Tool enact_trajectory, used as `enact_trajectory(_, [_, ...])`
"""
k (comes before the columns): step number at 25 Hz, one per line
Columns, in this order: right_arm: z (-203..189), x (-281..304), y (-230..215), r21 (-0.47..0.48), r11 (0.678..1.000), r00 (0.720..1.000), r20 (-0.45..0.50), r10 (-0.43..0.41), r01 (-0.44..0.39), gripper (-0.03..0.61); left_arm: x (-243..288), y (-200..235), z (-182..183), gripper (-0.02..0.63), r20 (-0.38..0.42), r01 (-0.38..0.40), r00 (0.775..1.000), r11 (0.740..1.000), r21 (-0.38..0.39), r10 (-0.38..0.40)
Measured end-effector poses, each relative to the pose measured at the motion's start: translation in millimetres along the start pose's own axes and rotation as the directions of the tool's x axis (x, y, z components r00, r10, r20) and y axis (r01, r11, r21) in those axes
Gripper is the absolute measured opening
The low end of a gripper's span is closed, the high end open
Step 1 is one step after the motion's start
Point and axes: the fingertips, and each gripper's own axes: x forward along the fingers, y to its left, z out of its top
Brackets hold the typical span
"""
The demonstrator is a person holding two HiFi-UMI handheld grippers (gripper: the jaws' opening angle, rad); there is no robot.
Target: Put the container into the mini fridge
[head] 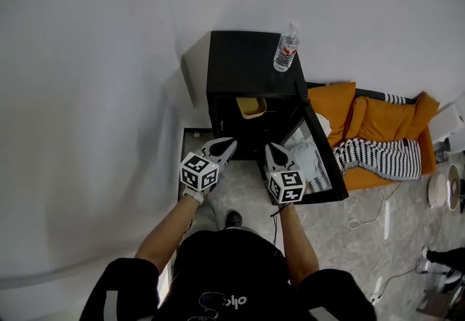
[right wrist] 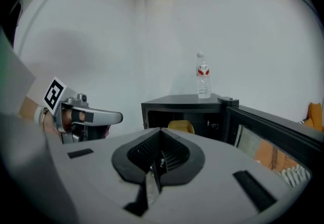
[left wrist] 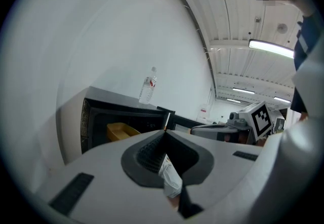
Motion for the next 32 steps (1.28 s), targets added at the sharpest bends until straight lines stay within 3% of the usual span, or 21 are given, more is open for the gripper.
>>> enact_trajectory(32, [6.6,-11.3,-31.1,-0.006,0.999,1.000,-0.003,0.031,-0.031,0.006,23.3,-8.5,7.3,0.006,-0.009,-0.009,1.000,1.000,0.024,0.009])
